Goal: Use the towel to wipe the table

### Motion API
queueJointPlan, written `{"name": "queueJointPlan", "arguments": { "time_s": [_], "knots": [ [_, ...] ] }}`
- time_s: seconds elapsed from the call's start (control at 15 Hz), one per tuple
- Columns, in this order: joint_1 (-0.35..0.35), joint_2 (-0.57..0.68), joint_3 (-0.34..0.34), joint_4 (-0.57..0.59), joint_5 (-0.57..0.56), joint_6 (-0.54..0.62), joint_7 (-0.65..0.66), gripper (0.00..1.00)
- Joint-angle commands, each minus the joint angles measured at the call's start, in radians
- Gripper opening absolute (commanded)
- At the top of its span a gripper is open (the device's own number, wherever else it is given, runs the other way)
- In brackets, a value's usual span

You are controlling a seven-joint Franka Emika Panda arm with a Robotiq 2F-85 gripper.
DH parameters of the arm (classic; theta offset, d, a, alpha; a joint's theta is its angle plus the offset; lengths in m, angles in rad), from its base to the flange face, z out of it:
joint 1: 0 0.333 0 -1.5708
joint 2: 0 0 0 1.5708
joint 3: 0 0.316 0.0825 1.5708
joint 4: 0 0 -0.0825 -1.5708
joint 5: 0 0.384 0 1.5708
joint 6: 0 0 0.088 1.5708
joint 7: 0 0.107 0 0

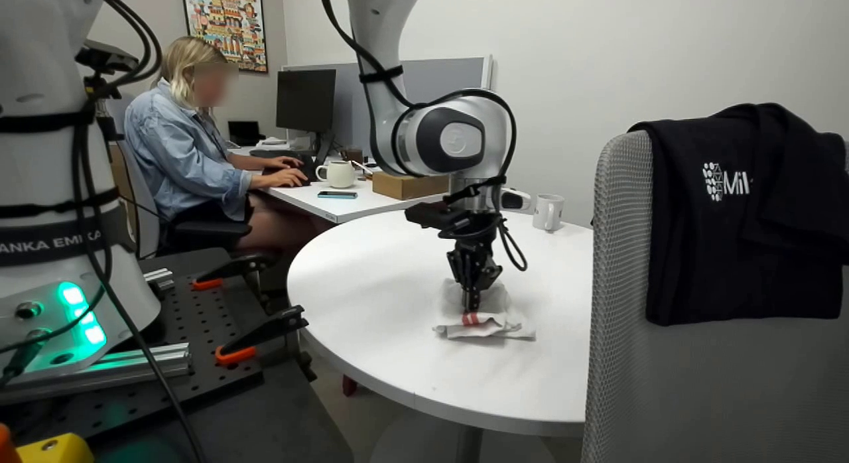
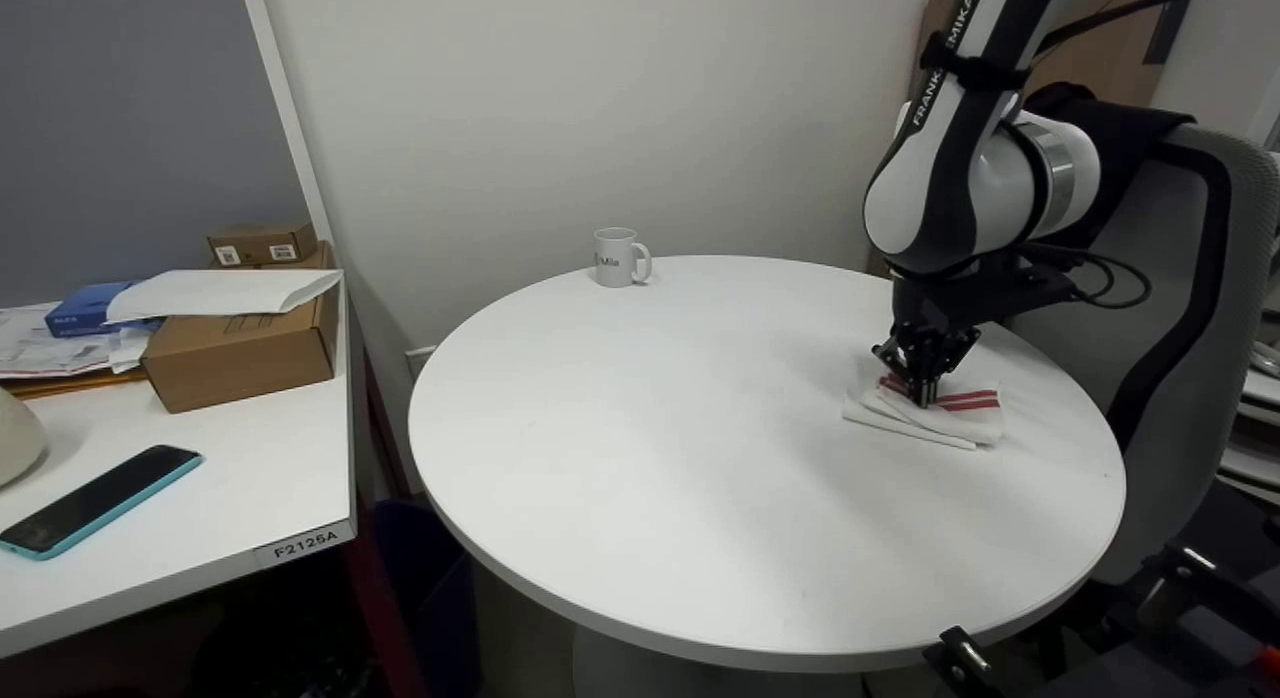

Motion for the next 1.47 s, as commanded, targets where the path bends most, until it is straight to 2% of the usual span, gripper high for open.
{"name": "queueJointPlan", "arguments": {
  "time_s": [0.0, 0.13, 0.27, 0.4, 0.53, 0.73, 0.8, 0.93, 1.0, 1.2, 1.4],
  "knots": [
    [0.082, -0.076, 0.049, -0.184, -0.031, 0.105, -0.038, 0.03],
    [0.166, -0.055, 0.065, -0.173, -0.037, 0.127, 0.007, 0.03],
    [0.236, -0.005, 0.068, -0.101, -0.026, 0.106, 0.045, 0.03],
    [0.306, 0.057, 0.034, 0.004, -0.033, 0.065, 0.097, 0.03],
    [0.332, 0.103, 0.030, 0.115, -0.024, -0.004, 0.125, 0.03],
    [0.344, 0.149, 0.070, 0.264, -0.013, -0.111, 0.141, 0.03],
    [0.319, 0.167, 0.079, 0.281, -0.018, -0.103, 0.112, 0.03],
    [0.311, 0.174, 0.109, 0.298, -0.019, -0.103, 0.087, 0.03],
    [0.350, 0.167, 0.123, 0.315, -0.026, -0.125, 0.104, 0.03],
    [0.380, 0.139, 0.147, 0.253, -0.067, -0.080, 0.080, 0.03],
    [0.429, 0.084, 0.156, 0.142, -0.136, -0.030, 0.056, 0.03]
  ]
}}
